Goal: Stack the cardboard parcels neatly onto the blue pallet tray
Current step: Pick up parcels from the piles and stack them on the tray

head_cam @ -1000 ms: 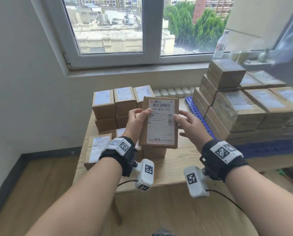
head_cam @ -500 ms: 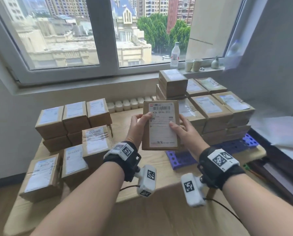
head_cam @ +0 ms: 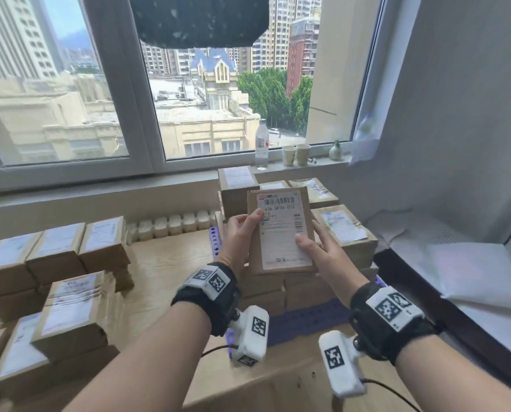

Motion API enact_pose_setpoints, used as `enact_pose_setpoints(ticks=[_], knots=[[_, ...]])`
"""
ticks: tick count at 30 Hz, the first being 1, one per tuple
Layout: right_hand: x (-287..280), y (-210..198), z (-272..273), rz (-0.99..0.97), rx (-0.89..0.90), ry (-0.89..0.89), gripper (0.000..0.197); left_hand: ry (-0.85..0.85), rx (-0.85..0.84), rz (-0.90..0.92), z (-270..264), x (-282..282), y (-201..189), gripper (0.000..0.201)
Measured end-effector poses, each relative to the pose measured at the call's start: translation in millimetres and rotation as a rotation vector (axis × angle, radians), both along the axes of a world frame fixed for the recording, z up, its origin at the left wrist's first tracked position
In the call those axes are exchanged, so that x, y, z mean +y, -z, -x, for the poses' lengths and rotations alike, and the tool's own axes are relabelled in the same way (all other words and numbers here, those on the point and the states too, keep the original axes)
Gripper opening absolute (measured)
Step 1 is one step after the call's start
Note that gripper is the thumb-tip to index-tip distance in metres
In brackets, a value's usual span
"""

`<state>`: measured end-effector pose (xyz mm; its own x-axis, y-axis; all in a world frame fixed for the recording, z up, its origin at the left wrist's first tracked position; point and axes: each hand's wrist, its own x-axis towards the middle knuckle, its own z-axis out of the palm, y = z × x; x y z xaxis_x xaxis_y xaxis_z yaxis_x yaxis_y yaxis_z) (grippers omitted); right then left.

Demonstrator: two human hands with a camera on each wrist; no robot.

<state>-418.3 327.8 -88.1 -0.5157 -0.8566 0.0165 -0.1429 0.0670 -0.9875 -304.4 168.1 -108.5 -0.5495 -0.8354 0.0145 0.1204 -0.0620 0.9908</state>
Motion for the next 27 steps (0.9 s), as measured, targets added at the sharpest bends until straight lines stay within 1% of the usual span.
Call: enact_pose_setpoints(ticks=[1, 2, 4, 5, 8, 10, 14, 15, 17, 18, 19, 21, 22, 23, 24, 26, 27], knots=[[-1, -3, 8, 0.014, -0.009, 0.001, 0.055, -0.001, -0.014, 0.004, 10, -3, -1, 0.104], [-3, -5, 16, 0.027, -0.017, 0.001, 0.061, -0.005, -0.033, 0.006, 18, -6, -2, 0.103], [-10, -7, 30, 0.034, -0.027, 0.008, 0.081, -0.006, -0.069, 0.019, 34, -14, -6, 0.103], [-14, -7, 37, 0.041, -0.026, 0.011, 0.087, -0.005, -0.075, 0.03, 41, -20, -7, 0.103], [-30, -7, 56, 0.094, -0.064, 0.021, 0.091, -0.008, -0.073, 0.084, 58, -26, -24, 0.102], [-42, -8, 68, 0.102, -0.087, 0.039, 0.094, -0.02, -0.08, 0.114, 70, -32, -34, 0.096], [-74, -14, 97, 0.094, -0.086, 0.058, 0.092, -0.028, -0.117, 0.155, 99, -62, -39, 0.09], [-84, -17, 105, 0.086, -0.087, 0.058, 0.085, -0.029, -0.124, 0.159, 107, -72, -42, 0.085], [-105, -24, 120, 0.079, -0.099, 0.043, 0.06, -0.043, -0.141, 0.191, 120, -92, -49, 0.064], [-116, -28, 127, 0.077, -0.108, 0.043, 0.053, -0.055, -0.151, 0.211, 127, -104, -52, 0.056], [-128, -31, 134, 0.077, -0.113, 0.047, 0.05, -0.067, -0.157, 0.238, 133, -115, -56, 0.054], [-151, -36, 146, 0.1, -0.112, 0.057, 0.053, -0.095, -0.167, 0.303, 141, -132, -66, 0.064], [-162, -37, 150, 0.108, -0.105, 0.067, 0.061, -0.103, -0.181, 0.333, 144, -141, -69, 0.07], [-173, -38, 155, 0.101, -0.099, 0.077, 0.072, -0.108, -0.201, 0.364, 146, -149, -73, 0.071], [-183, -38, 159, 0.092, -0.098, 0.087, 0.077, -0.115, -0.228, 0.402, 147, -158, -75, 0.065], [-200, -38, 167, 0.07, -0.1, 0.114, 0.068, -0.147, -0.304, 0.488, 147, -171, -80, 0.051], [-209, -38, 171, 0.052, -0.108, 0.122, 0.064, -0.17, -0.348, 0.529, 147, -179, -79, 0.05]])
